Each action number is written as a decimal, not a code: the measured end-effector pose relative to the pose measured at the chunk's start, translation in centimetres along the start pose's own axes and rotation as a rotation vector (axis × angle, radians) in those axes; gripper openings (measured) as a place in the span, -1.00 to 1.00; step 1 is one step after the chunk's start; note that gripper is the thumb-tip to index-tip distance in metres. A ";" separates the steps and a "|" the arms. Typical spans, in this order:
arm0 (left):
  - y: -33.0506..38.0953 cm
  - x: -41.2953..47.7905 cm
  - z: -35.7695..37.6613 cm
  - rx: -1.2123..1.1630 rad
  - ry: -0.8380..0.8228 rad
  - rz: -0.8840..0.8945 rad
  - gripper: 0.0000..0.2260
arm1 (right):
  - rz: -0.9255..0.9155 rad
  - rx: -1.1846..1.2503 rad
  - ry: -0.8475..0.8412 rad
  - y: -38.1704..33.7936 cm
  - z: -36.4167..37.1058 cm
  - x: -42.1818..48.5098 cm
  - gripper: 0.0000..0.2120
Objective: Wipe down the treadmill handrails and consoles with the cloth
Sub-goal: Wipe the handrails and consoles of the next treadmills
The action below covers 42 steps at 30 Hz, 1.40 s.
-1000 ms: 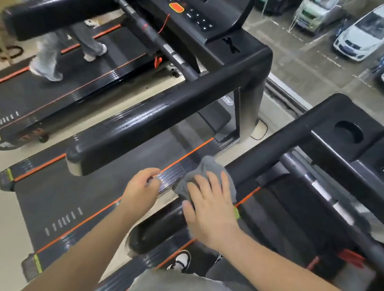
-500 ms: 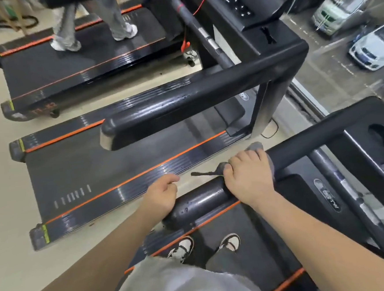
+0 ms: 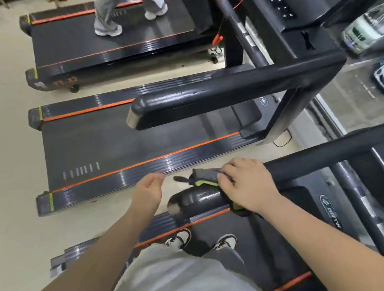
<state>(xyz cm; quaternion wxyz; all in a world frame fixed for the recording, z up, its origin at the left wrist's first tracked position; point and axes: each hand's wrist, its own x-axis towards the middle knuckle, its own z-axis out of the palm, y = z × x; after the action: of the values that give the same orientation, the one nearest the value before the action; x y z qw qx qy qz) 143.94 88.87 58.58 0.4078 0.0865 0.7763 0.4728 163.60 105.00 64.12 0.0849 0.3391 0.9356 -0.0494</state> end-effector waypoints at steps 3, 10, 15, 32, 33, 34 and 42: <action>-1.2 -0.6 -0.7 -0.038 0.000 -0.077 -0.76 | 0.135 -0.088 -0.107 0.2 0.0 0.6 -0.52; -3.3 -1.5 -3.0 -0.101 0.073 -0.099 -0.75 | -0.104 -0.102 -0.059 -12.6 -0.2 -1.2 -0.67; -3.8 -2.0 -4.9 -0.083 0.128 -0.136 -0.78 | -0.385 -0.595 -0.475 -18.1 0.8 0.7 -0.52; -3.6 -1.4 0.0 -0.043 0.013 -0.098 -0.78 | -0.359 -0.160 -0.035 -3.7 -1.7 -1.9 -0.28; -3.7 -1.3 -0.2 -0.029 0.016 -0.097 -0.78 | -0.369 -0.197 -0.064 -4.1 -1.7 -1.4 -0.26; -3.8 -1.2 -0.5 -0.016 0.021 -0.099 -0.77 | -0.382 -0.223 -0.086 -4.7 -1.5 -1.0 -0.23; -6.0 -1.4 -2.2 -0.001 0.093 -0.159 -0.77 | -0.265 -0.253 -0.440 -12.1 -1.5 2.3 -0.42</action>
<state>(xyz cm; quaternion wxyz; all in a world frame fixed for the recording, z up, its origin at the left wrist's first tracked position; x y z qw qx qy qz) 144.74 83.48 54.99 0.4073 0.0025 0.7987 0.4428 153.95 97.39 65.54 0.3204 0.1819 0.9295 -0.0152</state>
